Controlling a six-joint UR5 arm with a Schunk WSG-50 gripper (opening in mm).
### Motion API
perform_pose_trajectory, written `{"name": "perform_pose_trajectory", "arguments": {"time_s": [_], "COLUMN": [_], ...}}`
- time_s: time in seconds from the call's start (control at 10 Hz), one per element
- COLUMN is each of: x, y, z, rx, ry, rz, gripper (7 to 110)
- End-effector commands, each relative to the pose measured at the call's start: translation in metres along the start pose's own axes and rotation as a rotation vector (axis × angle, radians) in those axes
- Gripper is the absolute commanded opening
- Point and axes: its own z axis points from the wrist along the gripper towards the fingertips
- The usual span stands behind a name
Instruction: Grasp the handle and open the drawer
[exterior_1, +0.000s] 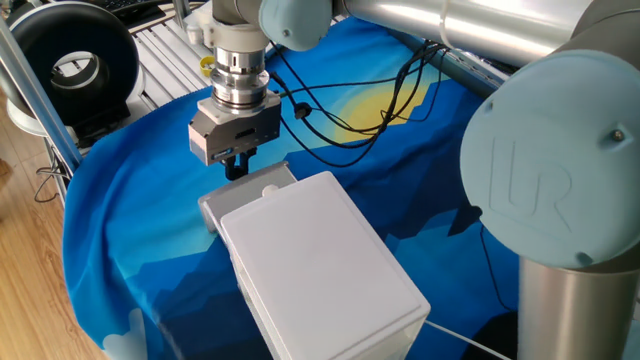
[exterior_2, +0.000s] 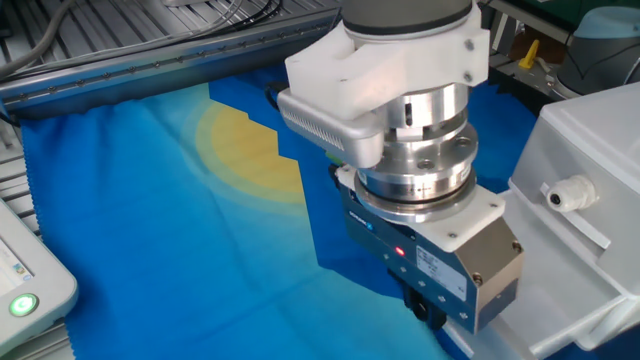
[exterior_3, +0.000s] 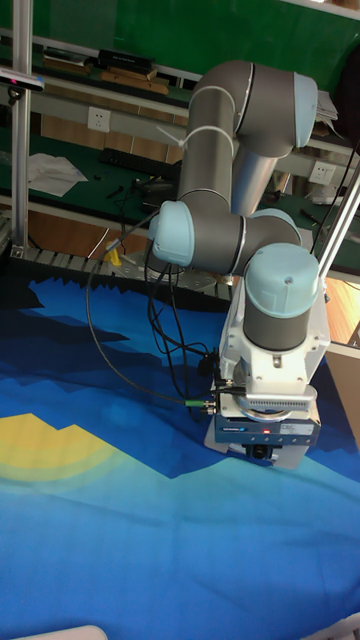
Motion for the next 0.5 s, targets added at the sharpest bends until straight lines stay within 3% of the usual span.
{"name": "perform_pose_trajectory", "arguments": {"time_s": [0.0, 0.2, 0.3, 0.4], "x": [0.005, 0.017, 0.042, 0.033], "y": [-0.001, 0.001, 0.005, -0.002], "z": [-0.003, -0.001, -0.005, -0.002], "rx": [-0.003, -0.010, -0.021, 0.000], "ry": [0.018, 0.069, 0.168, 0.132], "rz": [0.087, 0.092, 0.083, 0.084], "gripper": [110, 110, 110, 110]}}
